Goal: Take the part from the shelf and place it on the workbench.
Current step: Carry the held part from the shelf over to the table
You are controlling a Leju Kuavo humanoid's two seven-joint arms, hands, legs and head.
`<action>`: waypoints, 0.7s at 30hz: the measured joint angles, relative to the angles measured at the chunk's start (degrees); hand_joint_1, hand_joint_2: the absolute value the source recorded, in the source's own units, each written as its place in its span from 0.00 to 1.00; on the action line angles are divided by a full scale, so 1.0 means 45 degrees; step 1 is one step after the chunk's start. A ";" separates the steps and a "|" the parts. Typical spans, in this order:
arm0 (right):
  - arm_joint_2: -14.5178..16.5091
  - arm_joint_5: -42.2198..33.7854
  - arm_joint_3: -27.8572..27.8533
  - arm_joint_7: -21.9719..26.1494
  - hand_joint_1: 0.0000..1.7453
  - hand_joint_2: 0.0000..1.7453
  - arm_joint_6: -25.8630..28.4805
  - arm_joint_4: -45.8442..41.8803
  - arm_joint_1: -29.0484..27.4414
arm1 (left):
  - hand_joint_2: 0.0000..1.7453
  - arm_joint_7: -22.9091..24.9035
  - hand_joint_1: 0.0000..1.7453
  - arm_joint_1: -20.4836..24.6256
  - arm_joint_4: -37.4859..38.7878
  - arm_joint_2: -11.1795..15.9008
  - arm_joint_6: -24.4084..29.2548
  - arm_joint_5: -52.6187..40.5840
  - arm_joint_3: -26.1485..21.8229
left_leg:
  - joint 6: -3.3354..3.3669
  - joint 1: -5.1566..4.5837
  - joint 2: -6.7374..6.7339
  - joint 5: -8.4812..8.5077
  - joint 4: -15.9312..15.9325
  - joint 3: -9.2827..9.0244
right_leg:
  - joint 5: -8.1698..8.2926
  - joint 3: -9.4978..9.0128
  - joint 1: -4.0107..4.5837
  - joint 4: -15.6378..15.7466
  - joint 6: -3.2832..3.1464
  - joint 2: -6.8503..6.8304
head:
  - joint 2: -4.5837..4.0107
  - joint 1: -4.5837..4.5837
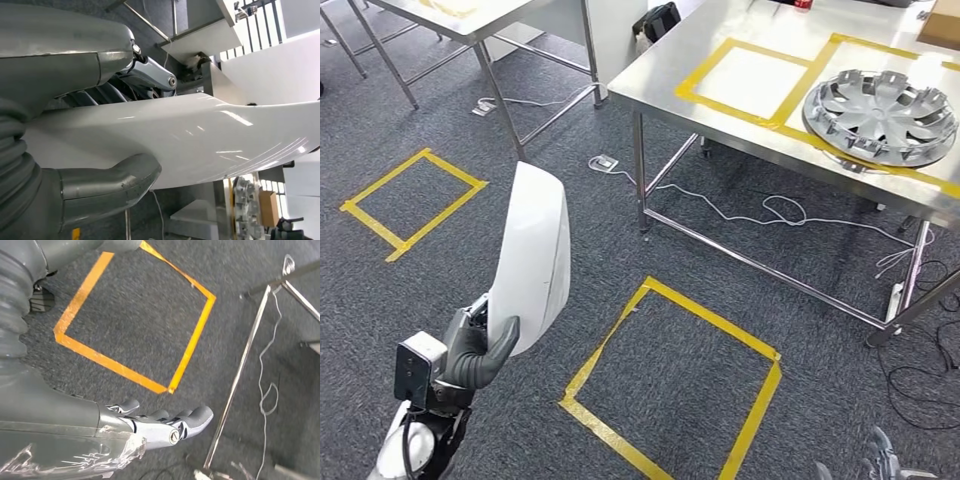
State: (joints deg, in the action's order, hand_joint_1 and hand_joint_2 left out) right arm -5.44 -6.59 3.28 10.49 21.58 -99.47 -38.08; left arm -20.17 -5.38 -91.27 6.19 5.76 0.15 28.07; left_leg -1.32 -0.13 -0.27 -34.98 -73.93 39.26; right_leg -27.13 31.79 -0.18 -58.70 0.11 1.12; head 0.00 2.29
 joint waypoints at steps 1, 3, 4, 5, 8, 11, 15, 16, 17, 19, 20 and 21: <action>0.0096 0.0040 -0.0103 -0.0009 0.00 1.00 -0.0084 0.0002 -0.0022 | 1.00 0.0000 1.00 -0.0003 0.0000 0.0000 0.0001 0.0000 0.0000 | 0.0034 -0.0004 0.0002 0.0417 0.0419 0.0023 | -0.0111 -0.0156 -0.0001 0.0002 0.0013 0.0036 | 0.0000 -0.0002; 0.0275 0.0109 -0.0307 -0.0036 0.00 1.00 -0.0244 0.0005 -0.0045 | 1.00 0.0000 1.00 -0.0005 -0.0001 0.0001 0.0005 0.0000 -0.0008 | 0.0117 -0.0019 0.0006 0.1722 0.1976 -0.0294 | -0.0350 -0.0481 0.0007 -0.0005 0.0078 0.0097 | 0.0000 -0.0013; 0.0358 0.0146 -0.0399 -0.0063 0.00 1.00 -0.0331 0.0007 -0.0057 | 1.00 0.0000 1.00 -0.0004 -0.0002 0.0002 0.0007 0.0000 -0.0012 | 0.0164 -0.0030 0.0011 0.2177 0.2705 -0.0449 | -0.0480 -0.0556 0.0024 -0.0007 0.0143 0.0130 | 0.0000 -0.0041; 0.0438 0.0198 -0.0491 -0.0088 0.00 1.00 -0.0429 0.0010 -0.0073 | 1.00 0.0002 1.00 -0.0014 -0.0006 0.0002 0.0012 -0.0001 -0.0018 | 0.0210 -0.0041 0.0016 0.2420 0.3190 -0.0555 | -0.0609 -0.0607 0.0042 0.0019 0.0217 0.0155 | 0.0000 -0.0046; 0.0737 0.0523 -0.0853 -0.0147 0.00 1.00 -0.0933 0.0023 -0.0121 | 1.00 0.0006 1.00 -0.0046 -0.0043 -0.0001 0.0022 -0.0008 -0.0027 | 0.0409 -0.0023 0.0040 0.2421 0.3559 -0.0784 | -0.0769 -0.0857 0.0072 -0.0030 0.0468 0.0152 | 0.0000 -0.0016; 0.1069 0.0872 -0.1284 -0.0149 0.00 1.00 -0.1485 0.0041 -0.0094 | 1.00 0.0001 1.00 -0.0056 -0.0086 -0.0004 0.0040 -0.0014 -0.0040 | 0.0613 0.0015 0.0032 0.2310 0.3603 -0.1149 | -0.1240 -0.0419 0.0065 -0.1172 0.0621 -0.0060 | -0.0005 0.0038; 0.1612 0.1431 -0.1890 -0.0091 0.00 1.00 -0.2452 0.0100 -0.0044 | 1.00 0.0000 1.00 -0.0093 -0.0097 0.0000 0.0062 -0.0015 -0.0050 | 0.0668 0.0008 0.0040 0.1908 0.3596 -0.1545 | -0.2125 0.1388 0.0047 -0.3519 0.0711 -0.0125 | -0.0005 0.0077; 0.1770 0.1590 -0.2063 -0.0063 0.00 1.00 -0.2704 0.0108 -0.0026 | 1.00 0.0000 1.00 -0.0103 -0.0098 0.0000 0.0070 -0.0015 -0.0048 | 0.0658 0.0009 0.0047 0.1779 0.3595 -0.1715 | -0.1864 0.1462 0.0042 -0.3223 0.0720 -0.0127 | -0.0005 0.0077; 0.1922 0.1736 -0.2234 -0.0030 0.00 1.00 -0.2931 0.0109 -0.0010 | 1.00 0.0000 1.00 -0.0108 -0.0100 0.0000 0.0079 -0.0015 -0.0047 | 0.0640 0.0009 0.0053 0.1640 0.3595 -0.1911 | -0.1347 0.1353 0.0038 -0.2556 0.0723 -0.0132 | -0.0005 0.0080; 0.2228 0.1988 -0.2572 0.0057 0.00 1.00 -0.3373 0.0106 0.0019 | 1.00 0.0001 1.00 -0.0118 -0.0100 0.0000 0.0094 -0.0015 -0.0047 | 0.0560 -0.0002 0.0055 0.1356 0.3586 -0.2243 | -0.0149 0.1038 0.0046 -0.1016 0.0668 -0.0173 | -0.0005 0.0069; 0.2393 0.2096 -0.2734 0.0120 0.00 1.00 -0.3612 0.0085 0.0037 | 1.00 0.0001 1.00 -0.0118 -0.0102 0.0001 0.0104 -0.0016 -0.0052 | 0.0497 -0.0011 0.0055 0.1246 0.3582 -0.2325 | 0.0195 0.0921 0.0073 -0.0556 0.0589 -0.0187 | -0.0005 0.0055; 0.2564 0.2190 -0.2901 0.0191 0.00 1.00 -0.3859 0.0055 0.0060 | 1.00 0.0000 1.00 -0.0118 -0.0104 0.0002 0.0118 -0.0021 -0.0061 | 0.0425 -0.0015 0.0055 0.1172 0.3567 -0.2369 | 0.0349 0.0889 0.0106 -0.0344 0.0489 -0.0192 | -0.0005 0.0046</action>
State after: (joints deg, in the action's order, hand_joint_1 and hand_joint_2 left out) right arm 6.10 3.27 -9.77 11.35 4.22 -99.22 -37.82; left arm -20.17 -5.92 -91.74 6.20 6.29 0.06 27.80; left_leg 0.60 -0.20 -0.02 -29.70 -57.88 28.60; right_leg -25.56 35.79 0.29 -60.25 2.31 0.26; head -0.02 2.50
